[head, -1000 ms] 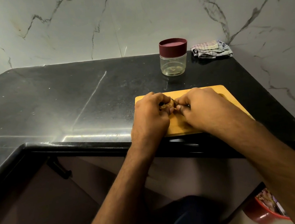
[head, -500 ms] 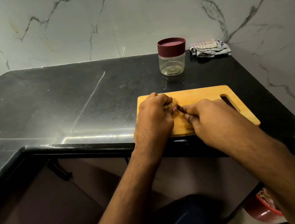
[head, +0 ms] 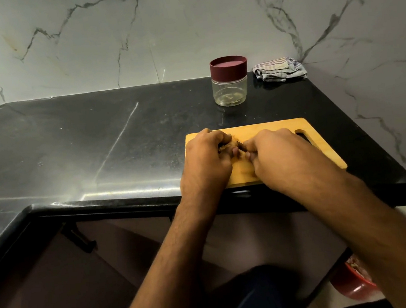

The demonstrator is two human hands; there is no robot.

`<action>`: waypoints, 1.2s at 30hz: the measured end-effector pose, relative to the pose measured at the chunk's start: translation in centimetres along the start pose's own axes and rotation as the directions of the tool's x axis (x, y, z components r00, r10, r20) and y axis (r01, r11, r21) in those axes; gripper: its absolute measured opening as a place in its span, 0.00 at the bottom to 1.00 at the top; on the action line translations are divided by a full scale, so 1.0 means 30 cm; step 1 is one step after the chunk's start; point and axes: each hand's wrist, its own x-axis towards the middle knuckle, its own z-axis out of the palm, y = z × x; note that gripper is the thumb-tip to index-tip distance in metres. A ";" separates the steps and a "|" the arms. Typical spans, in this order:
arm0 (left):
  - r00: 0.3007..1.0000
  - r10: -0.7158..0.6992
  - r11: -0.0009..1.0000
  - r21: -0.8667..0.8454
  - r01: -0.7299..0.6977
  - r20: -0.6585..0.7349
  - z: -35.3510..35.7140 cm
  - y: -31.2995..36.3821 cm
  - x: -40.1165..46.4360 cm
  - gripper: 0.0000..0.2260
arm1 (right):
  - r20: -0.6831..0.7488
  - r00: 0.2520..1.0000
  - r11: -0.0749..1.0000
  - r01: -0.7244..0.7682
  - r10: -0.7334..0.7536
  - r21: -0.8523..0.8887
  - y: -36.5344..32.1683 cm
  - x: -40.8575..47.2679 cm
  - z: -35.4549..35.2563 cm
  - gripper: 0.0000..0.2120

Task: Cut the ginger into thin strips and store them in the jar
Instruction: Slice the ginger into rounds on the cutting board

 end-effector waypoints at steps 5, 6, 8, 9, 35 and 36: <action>1.000 0.006 1.000 0.027 -0.006 0.008 0.000 0.006 -0.005 0.07 | 0.153 0.988 0.999 -0.007 0.000 0.047 0.068 -0.130 -0.030 0.20; 1.000 0.005 1.000 0.030 -0.005 0.007 0.000 0.006 -0.005 0.07 | 0.146 0.989 0.998 0.004 -0.013 0.062 0.081 -0.151 -0.034 0.20; 1.000 0.006 0.999 0.035 -0.006 0.007 0.002 0.008 -0.005 0.07 | 0.141 0.990 0.997 0.016 -0.026 0.070 0.103 -0.181 -0.032 0.19; 1.000 0.009 0.999 0.041 -0.010 0.006 0.003 0.009 -0.006 0.06 | 0.105 0.994 0.996 0.025 -0.033 0.080 0.111 -0.187 -0.024 0.18; 0.995 0.101 0.993 0.056 -0.101 0.000 -0.011 0.005 -0.035 0.09 | -0.268 0.950 0.952 0.220 -0.160 0.213 0.133 -0.095 0.071 0.18; 0.994 0.111 0.991 0.074 -0.111 0.001 -0.010 0.005 -0.036 0.08 | -0.282 0.944 0.947 0.236 -0.170 0.220 0.131 -0.094 0.073 0.17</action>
